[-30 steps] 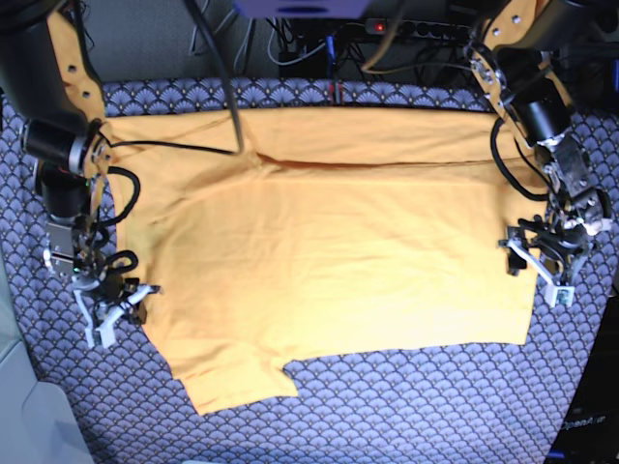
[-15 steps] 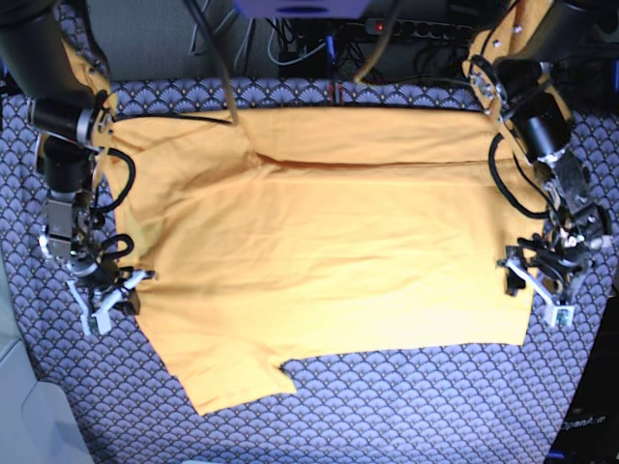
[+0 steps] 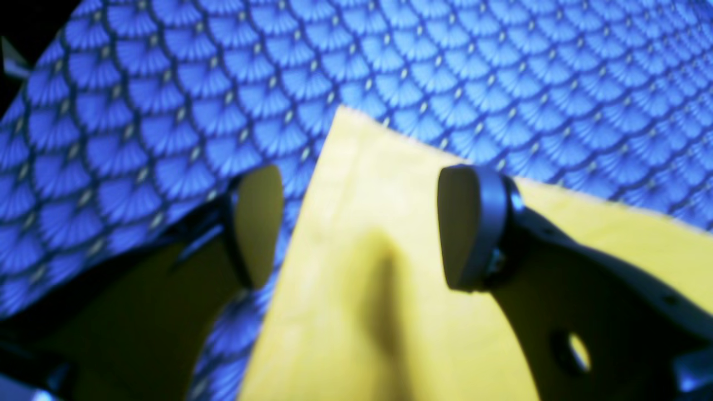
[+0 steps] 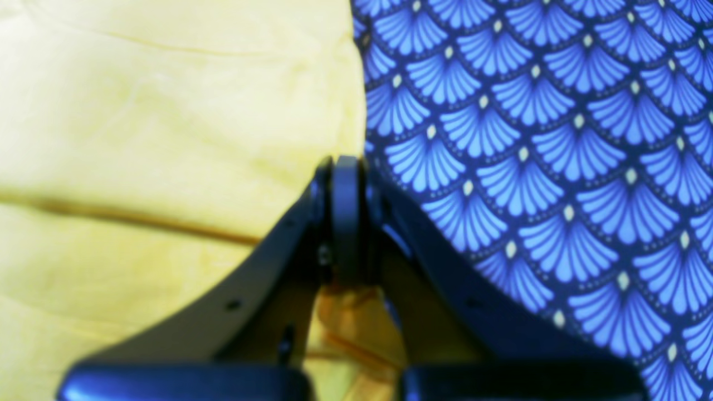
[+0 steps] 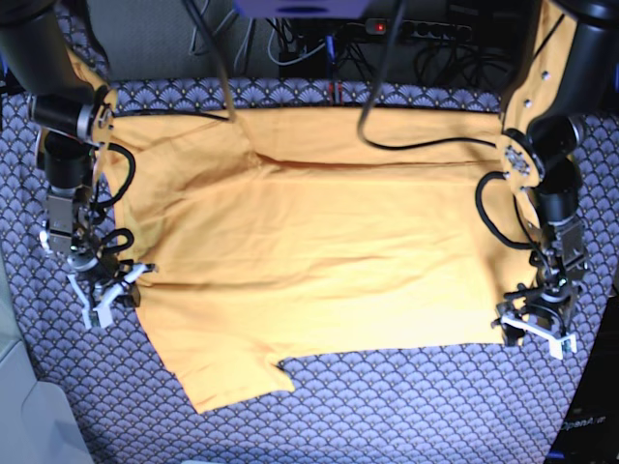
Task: Fold the T-shirt properly
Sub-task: 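Lower both grippers and pinch that long edge of the shirt, then lift the edge with both grippers and fold it onto the first fold, then open both grippers and raise them off the folded shirt, then move the right gripper down to the protruding sleeve flap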
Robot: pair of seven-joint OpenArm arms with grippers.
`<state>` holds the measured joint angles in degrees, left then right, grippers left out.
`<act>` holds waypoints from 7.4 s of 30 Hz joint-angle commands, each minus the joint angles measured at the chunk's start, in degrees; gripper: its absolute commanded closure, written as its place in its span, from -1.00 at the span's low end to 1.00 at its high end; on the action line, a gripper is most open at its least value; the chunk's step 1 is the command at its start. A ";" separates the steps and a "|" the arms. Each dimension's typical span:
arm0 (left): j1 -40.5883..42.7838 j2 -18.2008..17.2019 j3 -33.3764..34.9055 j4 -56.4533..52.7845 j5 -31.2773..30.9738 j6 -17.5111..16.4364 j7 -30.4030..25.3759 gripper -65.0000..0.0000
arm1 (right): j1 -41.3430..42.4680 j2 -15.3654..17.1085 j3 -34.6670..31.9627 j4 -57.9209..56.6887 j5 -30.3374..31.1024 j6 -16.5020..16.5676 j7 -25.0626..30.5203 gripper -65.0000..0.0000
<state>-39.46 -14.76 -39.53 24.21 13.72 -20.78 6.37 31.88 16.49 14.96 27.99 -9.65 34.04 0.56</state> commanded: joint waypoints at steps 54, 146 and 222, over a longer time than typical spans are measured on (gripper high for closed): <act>-2.08 -2.77 4.06 -15.20 -0.84 7.98 -13.54 1.00 | 1.66 1.49 0.12 0.98 0.81 0.38 1.33 0.99; 43.64 10.41 -6.93 71.40 -1.10 -19.22 41.32 0.15 | -47.83 -20.32 29.48 72.80 0.90 5.96 -8.25 1.00; 45.05 11.56 -28.03 68.58 -0.48 -19.22 41.94 -0.02 | 0.43 -13.19 8.82 22.43 -0.06 5.96 -44.82 0.17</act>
<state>5.87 -2.37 -67.46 91.61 13.50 -40.25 49.08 31.05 3.44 23.94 49.78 -10.26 39.81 -44.14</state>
